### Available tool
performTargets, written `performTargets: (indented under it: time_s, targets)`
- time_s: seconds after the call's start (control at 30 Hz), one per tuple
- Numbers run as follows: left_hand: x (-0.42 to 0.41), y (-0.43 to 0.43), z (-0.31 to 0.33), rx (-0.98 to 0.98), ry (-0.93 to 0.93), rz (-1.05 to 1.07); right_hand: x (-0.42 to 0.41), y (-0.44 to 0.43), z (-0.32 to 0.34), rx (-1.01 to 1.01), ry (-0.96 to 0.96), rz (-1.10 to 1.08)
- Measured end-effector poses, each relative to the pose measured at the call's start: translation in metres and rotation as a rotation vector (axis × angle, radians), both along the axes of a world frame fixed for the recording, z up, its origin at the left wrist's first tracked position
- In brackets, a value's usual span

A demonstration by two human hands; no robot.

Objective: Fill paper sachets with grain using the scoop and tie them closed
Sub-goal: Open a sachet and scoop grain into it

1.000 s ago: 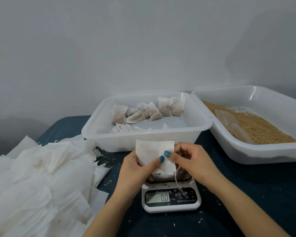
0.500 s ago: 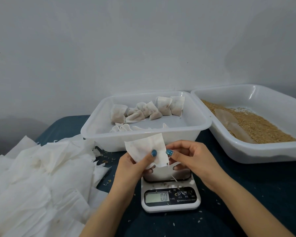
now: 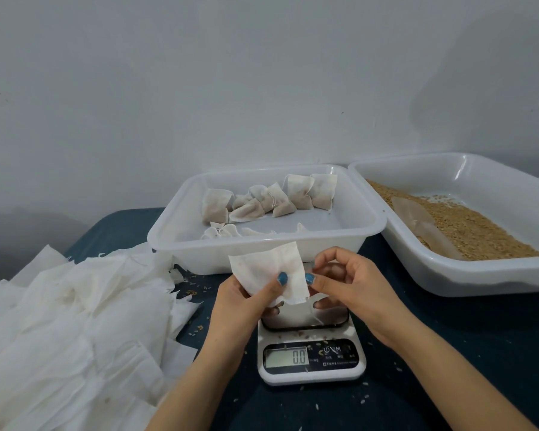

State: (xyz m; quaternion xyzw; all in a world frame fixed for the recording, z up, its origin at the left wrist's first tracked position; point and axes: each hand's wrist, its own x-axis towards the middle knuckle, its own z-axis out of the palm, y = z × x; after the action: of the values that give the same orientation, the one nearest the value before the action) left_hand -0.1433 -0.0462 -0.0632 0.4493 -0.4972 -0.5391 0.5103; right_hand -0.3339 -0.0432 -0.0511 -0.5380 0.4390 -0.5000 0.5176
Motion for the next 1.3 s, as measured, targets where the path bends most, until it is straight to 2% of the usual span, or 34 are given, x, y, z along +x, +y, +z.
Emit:
performTargets:
  time_s: [0.3,0.43,0.57,0.67,0.83,0.93,1.1,1.3]
  targets:
    - [-0.002,0.002,-0.002,-0.042,-0.015,-0.022,0.002,0.001,-0.003,-0.138,0.125,-0.004]
    - [-0.001,-0.001,-0.002,-0.064,-0.008,0.065,0.003,-0.001,-0.004,-0.217,0.207,-0.038]
    - [0.005,-0.005,0.000,-0.157,-0.037,0.140,-0.001,-0.001,-0.004,-0.274,0.183,-0.057]
    - [0.004,-0.005,0.000,-0.123,-0.016,0.126,-0.002,0.004,0.000,-0.317,0.181,-0.024]
    - [0.002,-0.004,0.002,0.006,0.089,0.083,-0.002,0.010,0.007,-0.581,0.564,-0.110]
    - [0.001,-0.004,0.003,0.011,0.079,0.067,-0.001,0.008,0.005,-0.774,0.688,-0.234]
    - [0.000,-0.003,-0.002,-0.051,-0.073,0.083,-0.001,0.004,0.002,-0.998,0.722,-0.320]
    - [-0.005,-0.001,0.001,-0.096,-0.244,0.154,0.000,0.007,-0.001,-0.932,0.798,-0.277]
